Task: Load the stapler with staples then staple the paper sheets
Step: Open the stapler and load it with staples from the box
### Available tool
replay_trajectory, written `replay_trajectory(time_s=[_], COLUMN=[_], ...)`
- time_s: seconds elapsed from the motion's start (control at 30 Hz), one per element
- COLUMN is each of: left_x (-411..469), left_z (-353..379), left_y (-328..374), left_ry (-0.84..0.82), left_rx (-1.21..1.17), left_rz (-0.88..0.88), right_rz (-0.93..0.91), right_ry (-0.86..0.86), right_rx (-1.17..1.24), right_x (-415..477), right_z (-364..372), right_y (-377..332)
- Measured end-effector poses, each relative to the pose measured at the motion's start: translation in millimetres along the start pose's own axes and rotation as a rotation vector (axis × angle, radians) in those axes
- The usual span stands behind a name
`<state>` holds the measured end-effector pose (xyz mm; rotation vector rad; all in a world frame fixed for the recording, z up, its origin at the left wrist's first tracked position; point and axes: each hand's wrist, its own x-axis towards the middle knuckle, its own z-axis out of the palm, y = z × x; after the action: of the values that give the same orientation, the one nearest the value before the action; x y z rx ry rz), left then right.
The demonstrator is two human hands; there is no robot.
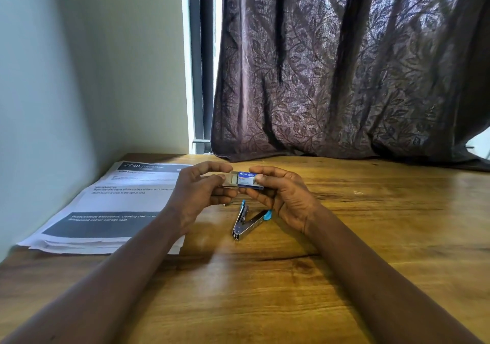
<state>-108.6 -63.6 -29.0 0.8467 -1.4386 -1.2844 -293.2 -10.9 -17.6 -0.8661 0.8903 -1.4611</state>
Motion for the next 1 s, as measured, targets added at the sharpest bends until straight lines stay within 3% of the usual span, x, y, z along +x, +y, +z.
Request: replay_trajectory(time_s=[0.13, 0.27, 0.37, 1.0], left_x=[1, 1, 1, 5], left_z=[0, -2, -5, -5], left_y=[-1, -5, -3, -4], left_ry=[0.042, 0.115, 0.081, 0.056], left_rx=[0.101, 0.679, 0.879, 0.963], left_rz=[0.101, 0.482, 0.654, 0.665], right_rz=[-0.063, -0.127, -0.160, -0.222], right_ry=[0.004, 0.033, 0.048, 0.058], right_rx=[-0.011, -0.074, -0.122, -0.303], right_x=[-1, 0, 2, 4], right_z=[2, 4, 4, 1], right_y=[2, 7, 10, 11])
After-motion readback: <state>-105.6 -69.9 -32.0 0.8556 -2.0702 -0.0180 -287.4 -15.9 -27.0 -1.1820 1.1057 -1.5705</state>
